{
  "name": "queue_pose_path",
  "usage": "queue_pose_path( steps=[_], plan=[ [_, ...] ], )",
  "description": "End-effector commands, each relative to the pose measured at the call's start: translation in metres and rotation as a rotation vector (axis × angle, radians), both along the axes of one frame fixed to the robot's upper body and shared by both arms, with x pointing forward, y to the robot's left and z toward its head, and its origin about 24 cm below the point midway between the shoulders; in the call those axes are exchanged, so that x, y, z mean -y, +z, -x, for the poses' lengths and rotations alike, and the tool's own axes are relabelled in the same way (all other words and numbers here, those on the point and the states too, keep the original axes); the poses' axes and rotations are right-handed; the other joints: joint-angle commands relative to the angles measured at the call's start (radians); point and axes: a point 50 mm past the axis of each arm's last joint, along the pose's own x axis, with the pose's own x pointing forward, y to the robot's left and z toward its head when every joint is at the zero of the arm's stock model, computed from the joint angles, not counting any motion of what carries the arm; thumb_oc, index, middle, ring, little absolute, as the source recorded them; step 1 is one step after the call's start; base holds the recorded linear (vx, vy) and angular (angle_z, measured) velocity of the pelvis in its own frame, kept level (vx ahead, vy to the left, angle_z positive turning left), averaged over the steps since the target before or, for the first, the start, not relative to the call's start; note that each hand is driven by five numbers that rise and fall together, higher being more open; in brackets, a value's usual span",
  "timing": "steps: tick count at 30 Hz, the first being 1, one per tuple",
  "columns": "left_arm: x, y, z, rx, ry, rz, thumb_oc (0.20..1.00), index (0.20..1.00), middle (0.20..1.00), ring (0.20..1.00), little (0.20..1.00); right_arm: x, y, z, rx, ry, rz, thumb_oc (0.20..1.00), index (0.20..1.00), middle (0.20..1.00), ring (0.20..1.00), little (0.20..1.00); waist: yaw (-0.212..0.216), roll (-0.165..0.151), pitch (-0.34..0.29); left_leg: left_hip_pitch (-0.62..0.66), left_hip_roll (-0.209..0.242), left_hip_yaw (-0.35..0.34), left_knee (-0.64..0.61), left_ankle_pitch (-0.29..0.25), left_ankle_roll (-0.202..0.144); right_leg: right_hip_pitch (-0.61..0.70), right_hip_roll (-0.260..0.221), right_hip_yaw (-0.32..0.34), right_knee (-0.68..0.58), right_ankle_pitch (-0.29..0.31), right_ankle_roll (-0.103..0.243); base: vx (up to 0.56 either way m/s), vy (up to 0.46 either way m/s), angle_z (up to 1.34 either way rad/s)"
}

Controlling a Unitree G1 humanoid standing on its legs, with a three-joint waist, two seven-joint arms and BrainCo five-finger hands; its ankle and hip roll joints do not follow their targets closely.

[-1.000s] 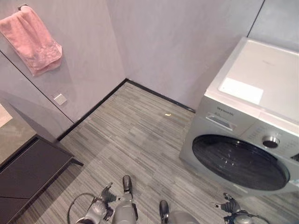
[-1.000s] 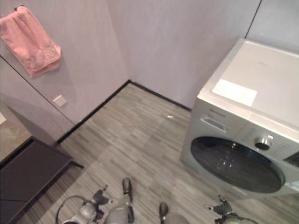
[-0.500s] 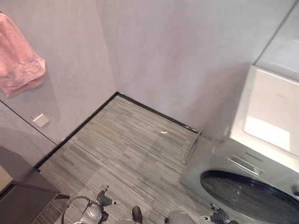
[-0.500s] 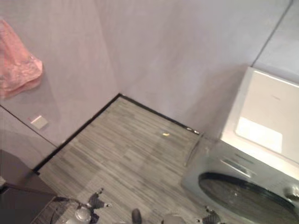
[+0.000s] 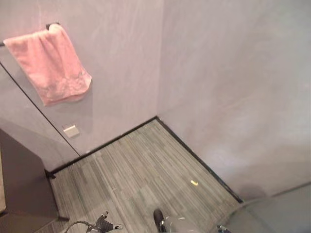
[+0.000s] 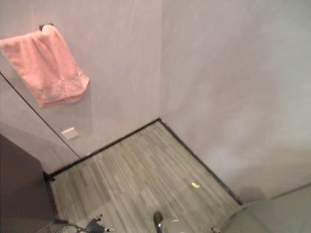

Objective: Put brush and paste in cup on sink, flatten towel.

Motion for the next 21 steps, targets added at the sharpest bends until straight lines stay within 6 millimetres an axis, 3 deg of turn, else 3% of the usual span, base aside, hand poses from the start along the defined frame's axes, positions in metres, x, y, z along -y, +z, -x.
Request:
queue_pose_path(
  steps=[1, 2, 4, 5, 6, 7, 8, 11, 12, 14, 15, 16, 18, 19, 20, 21],
  plan=[
    [-0.014, 0.021, -0.042, 0.153, -0.008, -0.049, 1.000, 1.000, 1.000, 1.000, 1.000, 0.018, 0.011, -0.008, 0.063, 0.005, 0.056, 1.000, 1.000, 1.000, 1.000, 1.000, -0.017, -0.021, 0.084, 0.066, -0.013, 0.192, -0.465, 0.152, 0.107, 0.038, -0.077, 0.055, -0.039, 0.026, 0.147, 0.29, 0.043, 0.47],
    [-0.018, 0.021, -0.040, 0.154, 0.005, -0.058, 1.000, 1.000, 1.000, 1.000, 1.000, 0.020, 0.010, -0.007, 0.055, 0.004, 0.071, 1.000, 1.000, 1.000, 1.000, 1.000, -0.002, -0.018, 0.079, 0.024, -0.006, 0.196, -0.566, 0.143, 0.112, 0.055, -0.087, 0.049, -0.049, 0.003, 0.152, 0.39, 0.075, 0.26],
    [-0.018, 0.021, -0.037, 0.149, 0.006, -0.062, 1.000, 1.000, 1.000, 1.000, 1.000, 0.020, 0.011, -0.008, 0.057, 0.005, 0.074, 1.000, 1.000, 1.000, 1.000, 1.000, 0.001, -0.018, 0.076, 0.017, -0.008, 0.184, -0.618, 0.149, 0.110, 0.070, -0.094, 0.047, -0.056, -0.005, 0.157, 0.30, 0.117, 0.18],
    [-0.021, 0.019, -0.033, 0.140, 0.020, -0.069, 1.000, 1.000, 1.000, 1.000, 1.000, 0.019, 0.012, -0.010, 0.068, 0.021, 0.079, 1.000, 1.000, 1.000, 1.000, 1.000, 0.019, -0.003, 0.074, -0.012, 0.020, 0.143, -0.736, 0.223, 0.092, 0.101, -0.093, 0.055, -0.061, -0.027, 0.163, 0.22, 0.109, -0.08],
    [-0.021, 0.019, -0.033, 0.140, 0.020, -0.069, 1.000, 1.000, 1.000, 1.000, 1.000, 0.019, 0.012, -0.010, 0.067, 0.021, 0.079, 1.000, 1.000, 1.000, 1.000, 1.000, 0.018, -0.004, 0.075, -0.007, 0.018, 0.142, -0.741, 0.225, 0.092, 0.104, -0.094, 0.054, -0.061, -0.028, 0.164, 0.36, 0.198, -0.34],
    [-0.023, 0.019, -0.031, 0.141, 0.027, -0.074, 1.000, 1.000, 1.000, 1.000, 1.000, 0.019, 0.012, -0.011, 0.070, 0.038, 0.086, 1.000, 1.000, 1.000, 1.000, 1.000, 0.031, 0.003, 0.080, -0.037, 0.050, 0.110, -0.811, 0.283, 0.077, 0.125, -0.096, 0.068, -0.057, -0.050, 0.163, 0.36, 0.249, -0.38],
    [-0.025, 0.020, -0.031, 0.148, 0.038, -0.077, 1.000, 1.000, 1.000, 1.000, 1.000, 0.019, 0.012, -0.012, 0.062, 0.063, 0.095, 1.000, 1.000, 1.000, 1.000, 1.000, 0.040, 0.011, 0.086, -0.059, 0.105, 0.117, -0.876, 0.331, 0.055, 0.163, -0.119, 0.083, -0.058, -0.072, 0.171, 0.48, 0.343, -0.33],
    [-0.030, 0.020, -0.027, 0.145, 0.036, -0.090, 1.000, 1.000, 1.000, 1.000, 1.000, 0.018, 0.012, -0.015, 0.059, 0.086, 0.094, 1.000, 1.000, 1.000, 1.000, 1.000, 0.052, 0.029, 0.066, -0.063, 0.153, 0.213, -0.883, 0.382, 0.037, 0.223, -0.151, 0.094, -0.061, -0.102, 0.190, 0.48, 0.428, -0.44],
    [-0.033, 0.020, -0.023, 0.137, 0.025, -0.096, 1.000, 1.000, 1.000, 1.000, 1.000, 0.017, 0.013, -0.016, 0.068, 0.084, 0.087, 1.000, 1.000, 1.000, 1.000, 1.000, 0.057, 0.030, 0.049, -0.078, 0.118, 0.185, -0.815, 0.351, 0.055, 0.255, -0.200, 0.101, -0.048, -0.127, 0.207, 0.43, 0.519, -0.08],
    [-0.031, 0.021, -0.027, 0.144, -0.031, -0.100, 1.000, 1.000, 1.000, 1.000, 1.000, 0.017, 0.014, -0.019, 0.083, 0.084, 0.082, 1.000, 1.000, 1.000, 1.000, 1.000, 0.061, 0.019, 0.044, -0.123, 0.076, 0.189, -0.706, 0.305, 0.066, 0.266, -0.257, 0.101, -0.044, -0.098, 0.230, 0.26, 0.432, -0.29],
    [-0.031, 0.021, -0.027, 0.145, -0.031, -0.100, 1.000, 1.000, 1.000, 1.000, 1.000, 0.017, 0.014, -0.019, 0.083, 0.084, 0.082, 1.000, 1.000, 1.000, 1.000, 1.000, 0.063, 0.021, 0.042, -0.126, 0.079, 0.189, -0.705, 0.305, 0.066, 0.262, -0.254, 0.103, -0.045, -0.096, 0.230, 0.16, 0.314, -0.22],
    [-0.032, 0.022, -0.027, 0.145, -0.048, -0.106, 1.000, 1.000, 1.000, 1.000, 1.000, 0.015, 0.014, -0.021, 0.089, 0.089, 0.075, 1.000, 1.000, 1.000, 1.000, 1.000, 0.066, 0.012, 0.042, -0.130, 0.062, 0.198, -0.667, 0.270, 0.082, 0.256, -0.286, 0.106, -0.040, -0.062, 0.240, 0.15, 0.311, 0.16],
    [-0.030, 0.022, -0.025, 0.138, -0.093, -0.102, 1.000, 1.000, 1.000, 1.000, 1.000, 0.016, 0.016, -0.024, 0.097, 0.094, 0.081, 1.000, 1.000, 1.000, 1.000, 1.000, 0.073, 0.000, 0.034, -0.133, 0.020, 0.218, -0.620, 0.208, 0.114, 0.232, -0.349, 0.113, -0.019, 0.076, 0.249, 0.24, 0.508, 0.08],
    [-0.031, 0.025, -0.029, 0.151, -0.122, -0.104, 1.000, 1.000, 1.000, 1.000, 1.000, 0.013, 0.017, -0.031, 0.114, 0.106, 0.075, 1.000, 1.000, 1.000, 1.000, 1.000, 0.080, 0.003, 0.041, -0.108, -0.007, 0.214, -0.634, 0.182, 0.130, 0.190, -0.355, 0.109, 0.012, 0.150, 0.237, 0.16, 0.403, -0.17],
    [-0.031, 0.025, -0.029, 0.151, -0.122, -0.104, 1.000, 1.000, 1.000, 1.000, 1.000, 0.013, 0.017, -0.031, 0.114, 0.106, 0.075, 1.000, 1.000, 1.000, 1.000, 1.000, 0.081, 0.003, 0.038, -0.110, -0.006, 0.215, -0.637, 0.185, 0.130, 0.186, -0.354, 0.110, 0.011, 0.153, 0.236, 0.24, 0.544, -0.06],
    [-0.030, 0.026, -0.030, 0.151, -0.163, -0.109, 1.000, 1.000, 1.000, 1.000, 1.000, 0.007, 0.017, -0.037, 0.133, 0.120, 0.058, 1.000, 1.000, 1.000, 1.000, 1.000, 0.081, 0.004, 0.037, -0.066, -0.051, 0.208, -0.675, 0.165, 0.149, 0.183, -0.308, 0.112, 0.045, 0.165, 0.235, 0.13, 0.273, -0.09]
  ],
)
